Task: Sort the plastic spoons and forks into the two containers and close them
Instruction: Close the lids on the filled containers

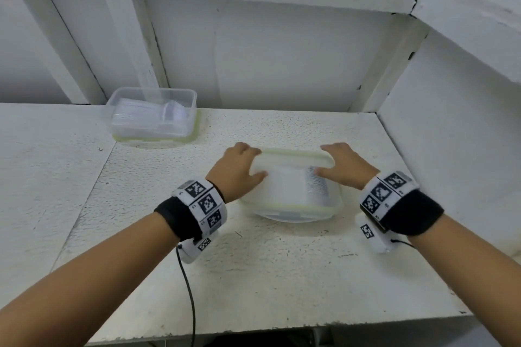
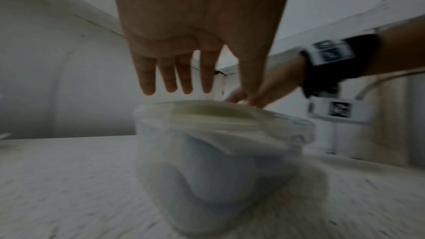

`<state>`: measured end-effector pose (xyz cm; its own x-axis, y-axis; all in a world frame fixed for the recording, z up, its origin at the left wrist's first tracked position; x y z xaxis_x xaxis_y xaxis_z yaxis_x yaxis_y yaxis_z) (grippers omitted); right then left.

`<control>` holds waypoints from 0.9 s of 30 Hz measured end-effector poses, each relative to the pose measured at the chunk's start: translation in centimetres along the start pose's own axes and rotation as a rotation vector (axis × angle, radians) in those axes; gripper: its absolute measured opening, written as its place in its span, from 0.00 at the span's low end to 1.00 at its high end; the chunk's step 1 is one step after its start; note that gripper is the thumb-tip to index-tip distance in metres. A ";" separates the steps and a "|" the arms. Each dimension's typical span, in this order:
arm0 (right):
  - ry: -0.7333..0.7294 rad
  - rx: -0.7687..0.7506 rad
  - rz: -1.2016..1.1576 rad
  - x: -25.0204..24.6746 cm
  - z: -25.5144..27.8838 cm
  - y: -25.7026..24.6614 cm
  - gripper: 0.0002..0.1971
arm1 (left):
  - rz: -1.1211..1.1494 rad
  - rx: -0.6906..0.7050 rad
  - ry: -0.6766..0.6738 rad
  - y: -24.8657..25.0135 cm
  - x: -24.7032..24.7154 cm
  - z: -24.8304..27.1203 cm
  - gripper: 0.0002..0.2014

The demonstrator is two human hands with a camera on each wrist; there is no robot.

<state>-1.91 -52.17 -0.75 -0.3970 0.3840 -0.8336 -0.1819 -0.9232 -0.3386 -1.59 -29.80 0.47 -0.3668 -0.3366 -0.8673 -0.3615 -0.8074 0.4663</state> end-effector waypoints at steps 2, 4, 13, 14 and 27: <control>-0.127 -0.101 0.080 -0.1 -0.4 -2.2 0.38 | -0.150 0.189 -0.109 2.2 1.7 0.5 0.37; -0.226 -0.141 0.166 -0.1 -0.9 -4.0 0.40 | -0.305 0.241 -0.216 3.1 3.5 1.0 0.43; -0.355 -0.167 0.269 -0.7 -2.9 -6.0 0.30 | -0.390 0.217 -0.130 3.5 4.3 1.2 0.38; -0.363 -0.165 0.275 -0.7 -3.0 -6.1 0.30 | -0.390 0.213 -0.137 3.6 4.4 1.2 0.38; -0.409 -0.150 0.280 -0.9 -3.3 -6.2 0.31 | -0.336 0.279 -0.192 3.2 3.8 1.2 0.37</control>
<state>2.57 -46.87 0.62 -0.7366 0.0692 -0.6727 0.1010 -0.9723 -0.2107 -5.21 -33.04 -1.18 -0.3324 0.0377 -0.9424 -0.6939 -0.6865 0.2173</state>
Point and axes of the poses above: each hand's wrist, its own z-axis away from the middle knuckle, its own x-axis out of the palm, y = z × x, the point moved 6 cm from there along -z, towards the middle knuckle, and after that the axes turned 8 degrees about -y, right-handed, at the moved point
